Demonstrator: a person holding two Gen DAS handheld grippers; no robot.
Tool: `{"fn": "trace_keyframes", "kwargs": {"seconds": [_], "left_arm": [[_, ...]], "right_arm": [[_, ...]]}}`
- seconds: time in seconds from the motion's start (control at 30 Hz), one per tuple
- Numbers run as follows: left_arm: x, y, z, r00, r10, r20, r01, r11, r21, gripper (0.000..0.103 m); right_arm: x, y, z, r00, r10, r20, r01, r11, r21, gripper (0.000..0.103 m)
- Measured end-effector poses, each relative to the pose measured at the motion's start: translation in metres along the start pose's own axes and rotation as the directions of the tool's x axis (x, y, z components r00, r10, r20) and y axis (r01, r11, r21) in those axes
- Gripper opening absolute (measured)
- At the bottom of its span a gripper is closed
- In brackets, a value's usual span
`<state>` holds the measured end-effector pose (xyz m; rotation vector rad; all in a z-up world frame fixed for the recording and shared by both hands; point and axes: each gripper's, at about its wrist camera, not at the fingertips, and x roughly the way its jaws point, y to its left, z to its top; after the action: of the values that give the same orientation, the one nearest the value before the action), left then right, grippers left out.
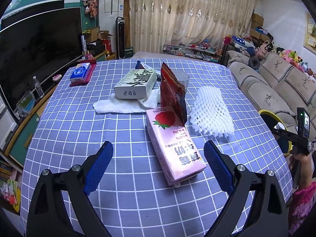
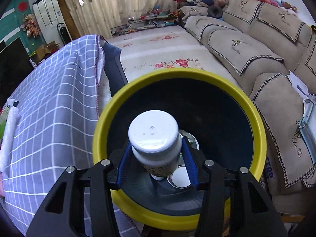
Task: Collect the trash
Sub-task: 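Carry the white pill bottle over the yellow bin and release it, then grasp the pink strawberry milk carton with the left gripper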
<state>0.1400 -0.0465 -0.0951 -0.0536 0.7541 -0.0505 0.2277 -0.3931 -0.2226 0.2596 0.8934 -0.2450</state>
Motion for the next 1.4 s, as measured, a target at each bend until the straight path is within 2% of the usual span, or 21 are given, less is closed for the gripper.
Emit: {"fn": "trace_keyframes", "kwargs": {"seconds": [0.07,0.13,0.43,0.67,0.97,1.07,1.23,1.4], "left_arm": [[0.003,-0.002,0.000,1.000,-0.002,-0.007,0.002,1.000,0.001,0.092],[0.005,-0.002,0.000,1.000,-0.003,-0.012,0.003,1.000,0.002,0.092],[0.019,-0.004,-0.003,0.999,-0.002,-0.048,0.000,0.999,-0.036,0.093],[0.039,-0.005,-0.014,0.995,-0.011,-0.099,0.000,0.994,-0.107,0.094],[0.041,-0.020,-0.017,0.997,-0.027,-0.077,0.017,0.991,-0.129,0.096],[0.045,-0.028,-0.020,0.996,0.000,-0.085,-0.009,0.995,-0.103,0.096],[0.055,-0.029,-0.026,0.993,0.016,-0.115,-0.030,0.993,-0.118,0.096],[0.057,-0.023,-0.026,0.995,0.040,-0.095,-0.053,0.989,-0.141,0.094]], "right_arm": [[0.004,-0.001,-0.001,1.000,0.000,-0.005,0.000,1.000,0.001,0.049],[0.004,-0.001,-0.002,1.000,-0.001,0.001,0.001,1.000,0.002,0.056],[-0.013,0.002,-0.003,0.999,0.031,0.028,-0.031,0.999,0.009,0.060],[-0.029,-0.001,-0.002,0.996,0.073,0.053,-0.073,0.997,0.014,0.061],[-0.038,0.000,-0.001,0.992,0.107,0.068,-0.108,0.994,0.014,0.061],[-0.039,0.001,-0.002,0.991,0.118,0.069,-0.119,0.993,0.014,0.061],[-0.038,0.002,-0.003,0.989,0.129,0.066,-0.131,0.991,0.013,0.062],[-0.037,0.001,-0.004,0.989,0.135,0.064,-0.136,0.991,0.014,0.062]]}}
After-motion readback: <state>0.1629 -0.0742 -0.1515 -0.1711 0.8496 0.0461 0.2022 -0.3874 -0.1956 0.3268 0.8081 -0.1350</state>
